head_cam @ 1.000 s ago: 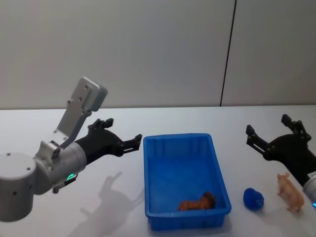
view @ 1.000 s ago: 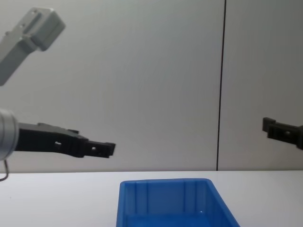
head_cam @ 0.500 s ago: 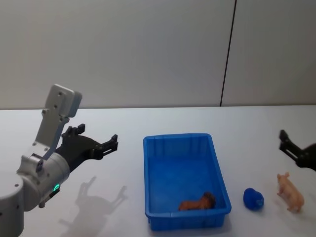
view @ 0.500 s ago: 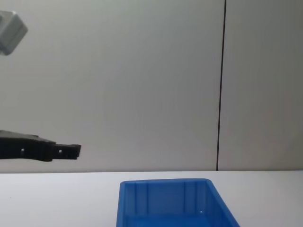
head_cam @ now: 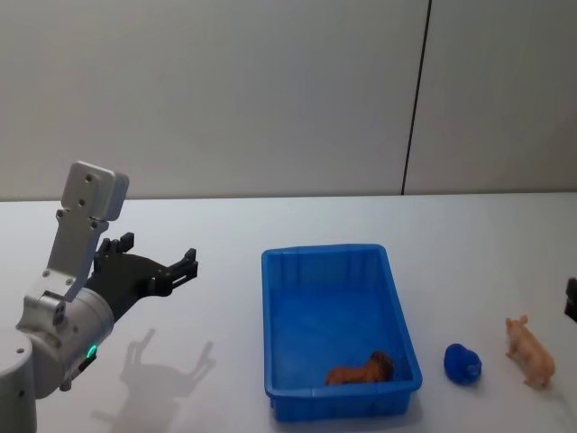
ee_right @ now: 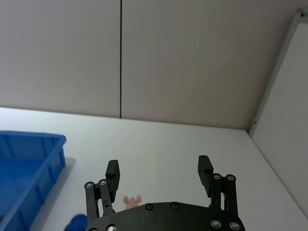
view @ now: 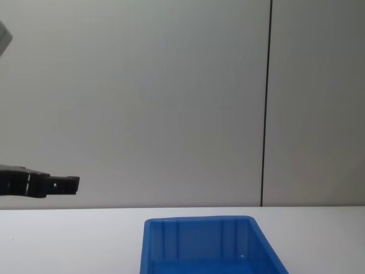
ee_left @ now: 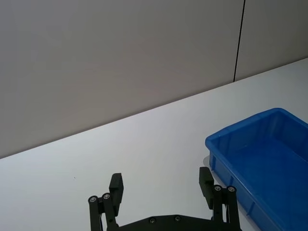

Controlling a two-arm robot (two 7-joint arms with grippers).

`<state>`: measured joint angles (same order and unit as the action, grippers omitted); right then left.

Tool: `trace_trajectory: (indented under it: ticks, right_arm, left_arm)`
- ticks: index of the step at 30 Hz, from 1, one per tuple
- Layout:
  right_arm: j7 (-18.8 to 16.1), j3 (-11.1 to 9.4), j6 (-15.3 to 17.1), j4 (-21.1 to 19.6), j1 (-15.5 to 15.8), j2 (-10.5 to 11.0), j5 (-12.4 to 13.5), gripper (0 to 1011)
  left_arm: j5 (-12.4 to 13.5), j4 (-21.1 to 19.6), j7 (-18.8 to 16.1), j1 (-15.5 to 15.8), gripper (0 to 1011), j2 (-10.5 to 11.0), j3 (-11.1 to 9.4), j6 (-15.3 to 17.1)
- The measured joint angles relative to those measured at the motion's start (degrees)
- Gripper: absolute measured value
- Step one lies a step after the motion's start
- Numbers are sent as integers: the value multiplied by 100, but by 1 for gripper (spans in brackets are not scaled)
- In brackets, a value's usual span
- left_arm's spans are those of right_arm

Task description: Pick up the two dolls from the table and place them into the box.

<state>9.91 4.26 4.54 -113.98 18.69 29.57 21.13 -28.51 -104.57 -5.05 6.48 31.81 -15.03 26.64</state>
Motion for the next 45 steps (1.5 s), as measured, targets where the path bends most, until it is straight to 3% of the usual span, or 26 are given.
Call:
trace_trajectory:
  ticks: [7,14,20,26,45]
  right_arm:
    - [118,-69,461,-90,156,44,68,1000]
    - [116,-62,972,-45,98,5,91,1000]
    - [-29,30,1520,209,-179,-131,43,1000]
    - [-206,126,1849,489,-465,-279,-63,1000]
    - [-624,385,2396,1299,-1171,-682,-474,1000]
  left_arm:
    - [-42,-36,-105,-48,1001,17,17,-7]
    - [-66,-57,-162,-75,1001,27,27,-10]
    - [-79,-69,-191,-91,1001,30,31,-15]
    - [-86,-75,-211,-100,1001,33,34,-16]
    - [-97,-85,-231,-110,1001,38,39,-16]
